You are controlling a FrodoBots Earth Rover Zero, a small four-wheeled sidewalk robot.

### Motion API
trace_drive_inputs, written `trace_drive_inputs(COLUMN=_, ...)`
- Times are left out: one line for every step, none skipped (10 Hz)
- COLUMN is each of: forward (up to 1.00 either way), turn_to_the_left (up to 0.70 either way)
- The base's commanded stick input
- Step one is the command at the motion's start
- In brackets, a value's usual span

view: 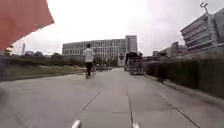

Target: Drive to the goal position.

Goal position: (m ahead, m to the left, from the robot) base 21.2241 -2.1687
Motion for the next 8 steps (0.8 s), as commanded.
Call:
trace_drive_inputs(forward=0.70, turn_to_the_left=0.00)
trace_drive_inputs(forward=0.70, turn_to_the_left=0.00)
trace_drive_inputs(forward=0.70, turn_to_the_left=0.00)
trace_drive_inputs(forward=0.70, turn_to_the_left=0.00)
trace_drive_inputs(forward=0.70, turn_to_the_left=0.00)
trace_drive_inputs(forward=0.70, turn_to_the_left=0.00)
trace_drive_inputs(forward=0.70, turn_to_the_left=0.00)
trace_drive_inputs(forward=0.70, turn_to_the_left=0.00)
